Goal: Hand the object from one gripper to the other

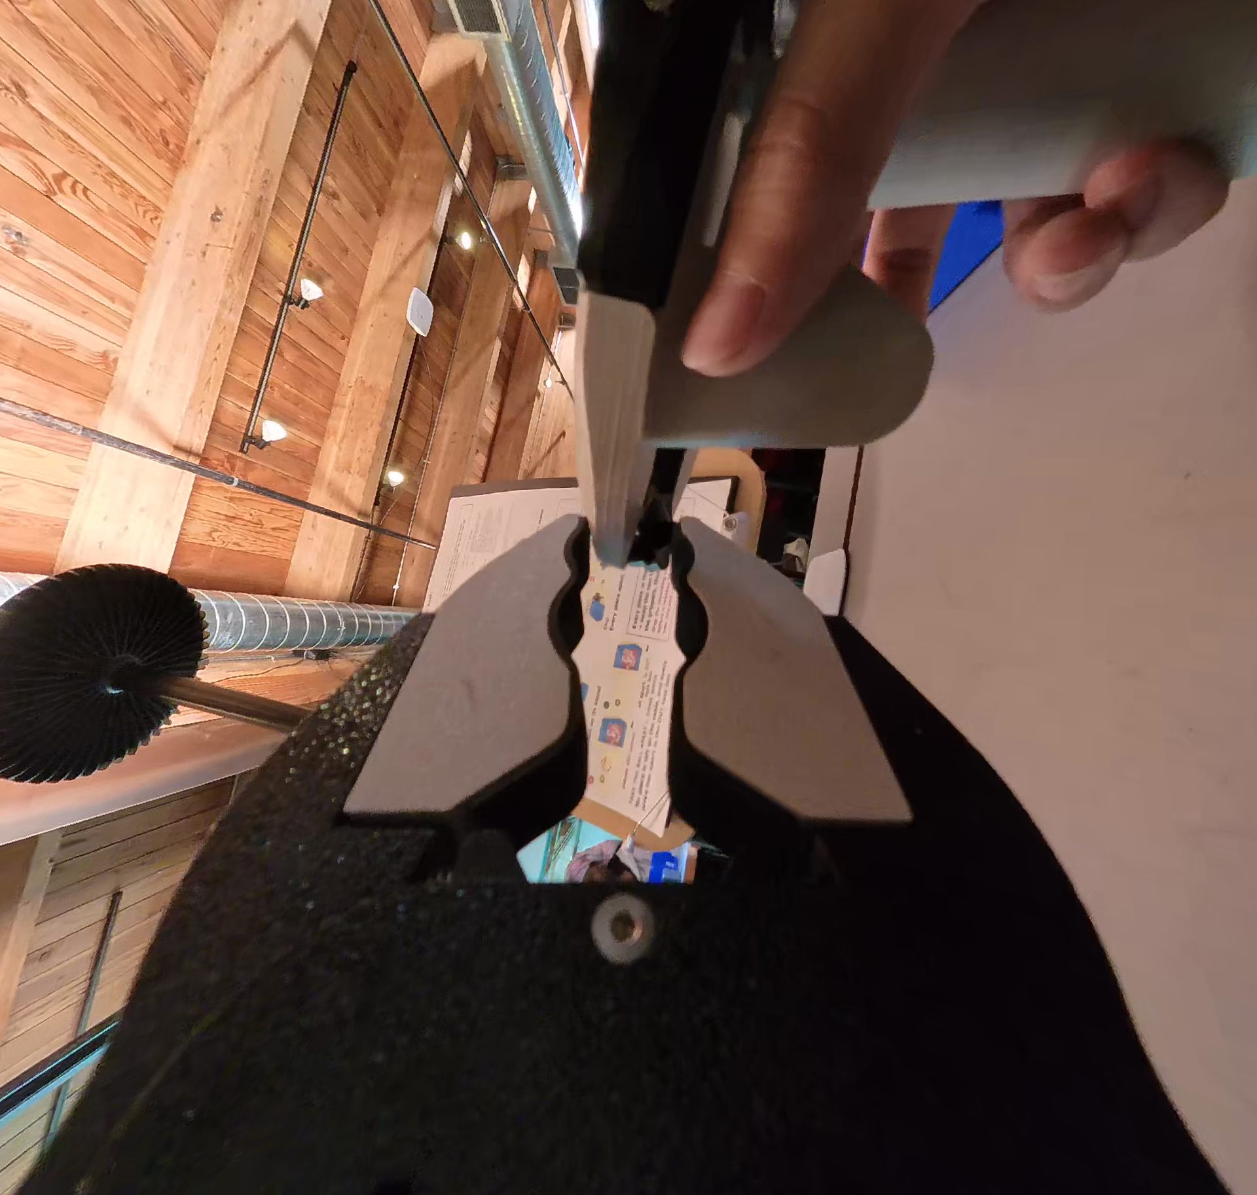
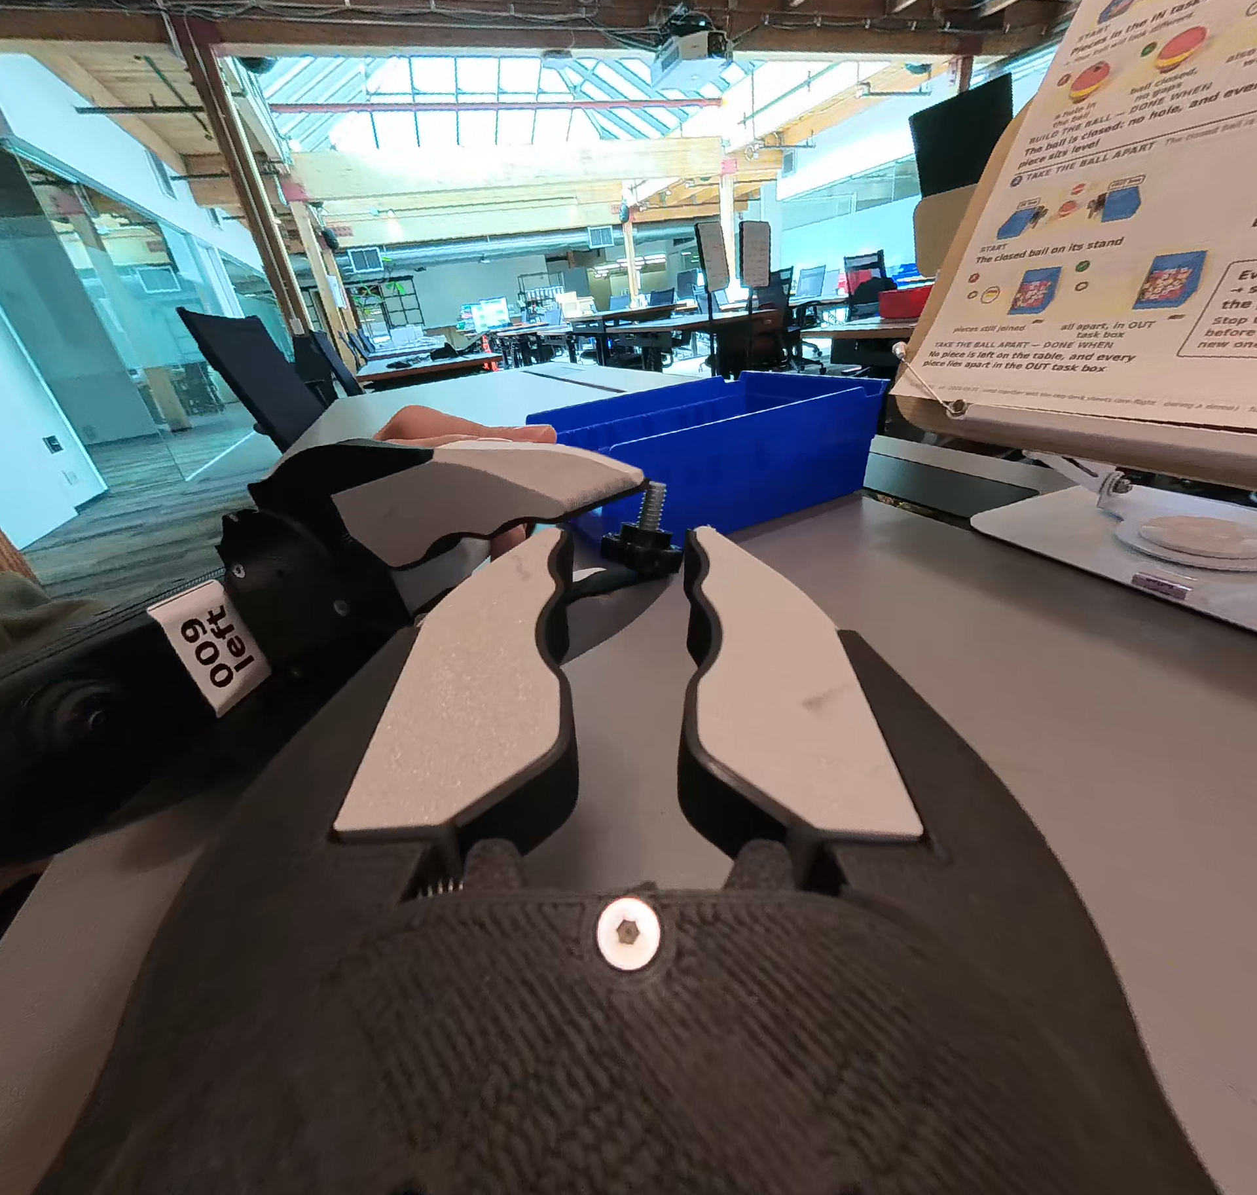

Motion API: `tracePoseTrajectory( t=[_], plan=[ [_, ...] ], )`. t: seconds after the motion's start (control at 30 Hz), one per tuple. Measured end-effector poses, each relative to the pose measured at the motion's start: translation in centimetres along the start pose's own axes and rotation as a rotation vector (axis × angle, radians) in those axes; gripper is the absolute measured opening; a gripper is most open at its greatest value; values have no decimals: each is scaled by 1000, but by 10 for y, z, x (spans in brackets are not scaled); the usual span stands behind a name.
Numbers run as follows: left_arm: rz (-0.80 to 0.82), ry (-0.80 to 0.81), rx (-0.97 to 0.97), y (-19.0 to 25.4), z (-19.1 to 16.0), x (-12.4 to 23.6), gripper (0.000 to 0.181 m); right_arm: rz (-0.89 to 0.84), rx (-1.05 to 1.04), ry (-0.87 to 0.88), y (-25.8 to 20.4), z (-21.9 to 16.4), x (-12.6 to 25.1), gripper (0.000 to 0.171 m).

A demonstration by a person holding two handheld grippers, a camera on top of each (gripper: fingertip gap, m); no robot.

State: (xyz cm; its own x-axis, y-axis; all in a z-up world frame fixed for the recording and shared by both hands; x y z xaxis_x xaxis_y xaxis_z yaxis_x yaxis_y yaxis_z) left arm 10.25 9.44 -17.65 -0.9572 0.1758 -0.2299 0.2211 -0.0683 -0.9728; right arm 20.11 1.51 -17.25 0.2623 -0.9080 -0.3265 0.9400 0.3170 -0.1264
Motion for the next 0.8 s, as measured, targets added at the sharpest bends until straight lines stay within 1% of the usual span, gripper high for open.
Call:
tracePoseTrajectory(
  t=[0.2, 0.23, 0.33, 0.43, 0.5, 0.57, 0.63, 0.7, 0.77, 0.8],
  plan=[
    [-7, 7, -37, 1, 1, 0, 22, -6, -43, 4, 1, -2, 0, 28],
    [-8, 10, -36, 2, 1, 0, 22, -22, -44, 0, 2, -2, 0, 23],
    [-16, 12, -20, 3, 0, 0, 22, -16, -39, -33, 4, -2, 0, 23],
    [-8, 16, 10, 3, 0, 0, 22, -15, -4, -39, 4, -1, 0, 23],
    [-11, 28, 70, 3, -1, 0, 23, -31, 60, -50, 3, 0, 0, 23],
    [-17, 42, 188, 2, -3, 0, 26, -69, 187, -80, 4, 1, 1, 23],
    [-28, 57, 385, 0, -8, 0, 35, -122, 366, -94, 5, 5, 5, 23],
    [-37, 67, 648, -5, -16, -1, 39, -175, 593, -126, 6, 9, 10, 23],
    [-68, 109, 951, -10, -24, -1, 42, -197, 822, -183, 6, 9, 12, 23],
    [-80, 130, 1105, -12, -29, 0, 40, -195, 904, -221, 6, 7, 12, 23]
  ],
)
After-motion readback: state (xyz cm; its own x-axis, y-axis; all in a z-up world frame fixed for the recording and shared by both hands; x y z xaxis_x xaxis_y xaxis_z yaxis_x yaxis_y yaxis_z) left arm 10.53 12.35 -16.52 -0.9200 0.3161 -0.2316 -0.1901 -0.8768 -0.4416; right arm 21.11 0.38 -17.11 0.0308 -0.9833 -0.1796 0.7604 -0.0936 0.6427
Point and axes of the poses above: each gripper's, where its closed fingertips meet, x back along the fingers, z out of its top, y = z × x across the jaws, the point moved 9 cm from there along x, back along the fingers, and after that the axes turned 12 degrees about y, right-handed, at the moved point
